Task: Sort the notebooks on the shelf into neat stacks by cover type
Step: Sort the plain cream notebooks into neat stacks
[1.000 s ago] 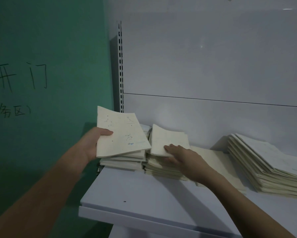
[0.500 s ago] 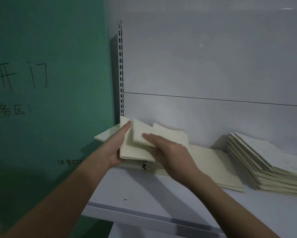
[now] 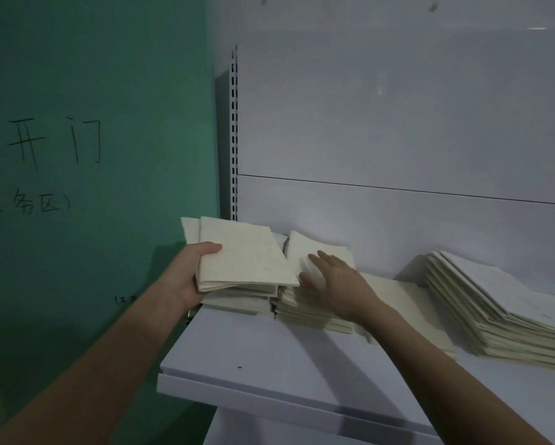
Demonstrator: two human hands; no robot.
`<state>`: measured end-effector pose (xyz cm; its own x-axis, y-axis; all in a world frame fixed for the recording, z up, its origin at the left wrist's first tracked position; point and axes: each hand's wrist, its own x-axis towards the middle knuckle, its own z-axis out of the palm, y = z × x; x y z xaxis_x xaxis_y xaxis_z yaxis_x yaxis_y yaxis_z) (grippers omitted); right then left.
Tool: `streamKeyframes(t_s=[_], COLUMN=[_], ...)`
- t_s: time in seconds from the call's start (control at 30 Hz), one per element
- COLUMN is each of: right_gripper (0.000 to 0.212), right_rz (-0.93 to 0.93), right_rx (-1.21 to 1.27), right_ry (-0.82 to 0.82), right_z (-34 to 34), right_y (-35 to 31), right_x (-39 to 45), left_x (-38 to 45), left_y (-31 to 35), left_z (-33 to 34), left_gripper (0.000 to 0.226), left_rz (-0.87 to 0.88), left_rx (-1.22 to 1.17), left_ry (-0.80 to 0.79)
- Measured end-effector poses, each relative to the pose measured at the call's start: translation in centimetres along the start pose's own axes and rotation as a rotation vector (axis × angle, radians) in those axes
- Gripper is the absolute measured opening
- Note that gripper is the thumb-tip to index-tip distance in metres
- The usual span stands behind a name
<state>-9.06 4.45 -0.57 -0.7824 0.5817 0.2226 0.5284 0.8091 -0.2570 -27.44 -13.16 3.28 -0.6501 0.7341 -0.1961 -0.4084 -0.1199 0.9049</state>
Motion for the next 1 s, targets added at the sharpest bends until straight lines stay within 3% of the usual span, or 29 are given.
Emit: streamKeyframes(t_s=[0.1, 0.23, 0.33, 0.4, 0.5, 0.6, 0.73, 0.9, 1.0], right_gripper=[0.066, 0.043, 0.045, 0.045, 0.041, 0.037, 0.041, 0.048, 0.049], right_rz=[-0.057, -0.100, -0.142, -0.088, 0.037, -0.011, -0.195, -0.387, -0.347], right_rx=[-0.085, -0.198, -0.169, -0.042, 0.389, 0.533, 0.446, 0.088, 0.216], right_ry=[-0.092, 0.086, 0.094, 0.114, 0.326, 0.468, 0.392, 0.209, 0.107], right_z=[1.8, 2.7, 2.1, 1.2, -0.5, -2.1, -2.6, -1.5, -1.6], right_y=[0.1, 0.5, 0.7, 0.8, 0.5, -0.7, -3.3, -4.9, -4.0], right_x=[-0.2, -0.6, -1.6, -2.1, -2.3, -2.7, -4.9, -6.6, -7.2], left_x=[-0.2, -0.8, -1.1, -1.3, -1.6, -1.5, -1.1, -0.9, -0.9], left_y=[0.0, -0.3, -0.5, -0.6, -1.0, -1.6, -2.8, -4.2, -5.1], left_z=[-0.5, -0.7, -0.7, -0.5, 0.2, 1.3, 3.3, 4.9, 5.2], left_gripper=[0.018, 0.011, 0.009, 0.009, 0.012, 0.021, 0.024, 0.057, 0.043], left_rz=[0.024, 0.022, 0.025, 0.020, 0.012, 0.002, 0.006, -0.032, 0.015], left_rx=[-0.044, -0.055, -0.052, -0.051, -0.038, -0.023, 0.002, -0.005, 0.011], left_ry=[0.024, 0.023, 0.037, 0.030, 0.006, -0.015, -0.014, -0.109, -0.122])
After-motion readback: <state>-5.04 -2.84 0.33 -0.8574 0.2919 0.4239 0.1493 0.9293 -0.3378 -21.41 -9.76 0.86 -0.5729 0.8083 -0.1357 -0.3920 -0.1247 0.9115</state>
